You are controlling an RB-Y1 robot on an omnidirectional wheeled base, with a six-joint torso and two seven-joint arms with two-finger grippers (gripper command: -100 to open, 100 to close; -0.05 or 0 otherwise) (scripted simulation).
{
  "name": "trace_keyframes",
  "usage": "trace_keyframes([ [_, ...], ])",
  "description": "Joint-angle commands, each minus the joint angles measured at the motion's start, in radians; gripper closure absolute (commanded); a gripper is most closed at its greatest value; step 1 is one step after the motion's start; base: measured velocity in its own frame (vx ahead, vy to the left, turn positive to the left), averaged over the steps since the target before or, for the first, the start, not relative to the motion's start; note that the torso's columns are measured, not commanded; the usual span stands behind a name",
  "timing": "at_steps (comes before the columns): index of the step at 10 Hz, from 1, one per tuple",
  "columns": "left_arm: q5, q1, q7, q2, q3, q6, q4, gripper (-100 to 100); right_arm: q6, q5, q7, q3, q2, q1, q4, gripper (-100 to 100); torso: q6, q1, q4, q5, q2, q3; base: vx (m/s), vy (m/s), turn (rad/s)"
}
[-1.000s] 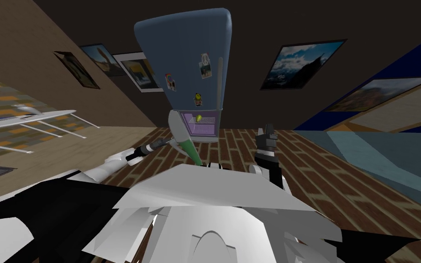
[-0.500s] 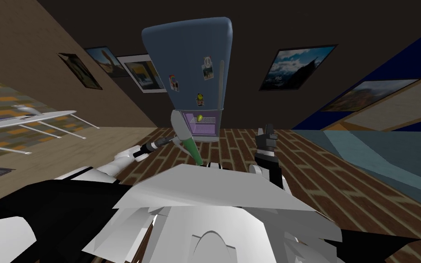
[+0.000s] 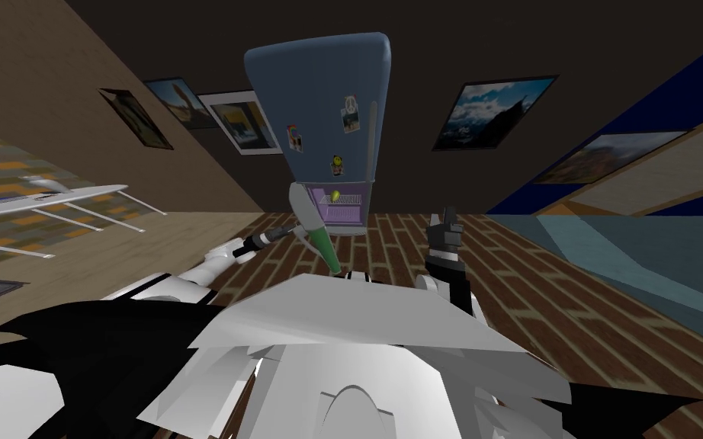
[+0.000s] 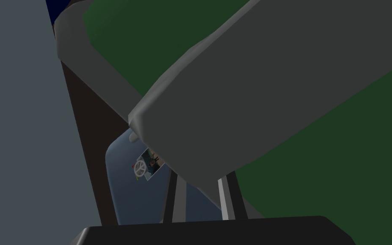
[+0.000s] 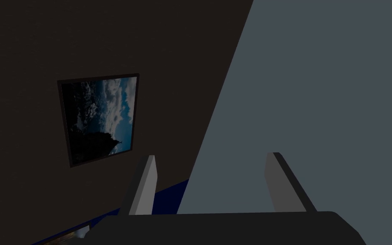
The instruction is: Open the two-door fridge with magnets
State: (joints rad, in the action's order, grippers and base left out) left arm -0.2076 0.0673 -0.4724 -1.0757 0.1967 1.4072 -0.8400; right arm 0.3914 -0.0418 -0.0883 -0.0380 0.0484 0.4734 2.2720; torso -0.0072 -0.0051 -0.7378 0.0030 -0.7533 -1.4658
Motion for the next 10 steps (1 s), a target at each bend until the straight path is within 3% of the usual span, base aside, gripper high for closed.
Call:
trace_keyframes([
  [1, -0.072, 0.030, -0.036, 0.047, -0.015, -0.010, 0.002, 100, 0.000, 0.000, 0.000, 0.000, 0.000, 0.000, 0.000, 0, 0.001, -0.001, 0.001, 0.000, 0.001, 0.000, -0.076, 0.069, -0.019],
  [2, -0.078, 0.030, -0.036, 0.047, -0.015, -0.010, 0.002, 100, 0.000, 0.000, 0.000, 0.000, 0.000, 0.000, 0.000, 0, 0.001, 0.000, 0.001, 0.000, 0.000, 0.000, -0.057, 0.059, -0.013],
  [3, -0.110, 0.052, -0.052, 0.066, -0.027, -0.018, 0.006, 100, 0.000, 0.000, 0.000, 0.000, 0.000, 0.000, 0.000, 0, 0.001, 0.000, 0.001, 0.000, 0.001, -0.001, -0.061, 0.065, -0.005],
  [4, -0.087, 0.062, -0.043, 0.048, -0.032, -0.017, 0.022, 100, 0.000, 0.000, 0.000, 0.000, 0.000, 0.000, 0.000, 0, 0.001, 0.000, 0.001, 0.001, 0.001, -0.001, -0.018, 0.037, -0.027],
  [9, -0.117, 0.046, -0.042, 0.041, -0.003, 0.069, -0.012, 100, 0.000, 0.000, 0.000, 0.000, 0.000, 0.000, 0.000, 0, 0.003, 0.005, -0.002, -0.002, 0.006, -0.005, -0.043, 0.208, 0.001],
  [10, -0.097, 0.059, -0.073, 0.006, -0.026, 0.061, -0.020, -100, 0.000, 0.000, 0.000, 0.000, 0.000, 0.000, 0.000, 0, -0.001, 0.001, 0.000, -0.001, 0.002, -0.002, -0.024, 0.051, 0.070],
])
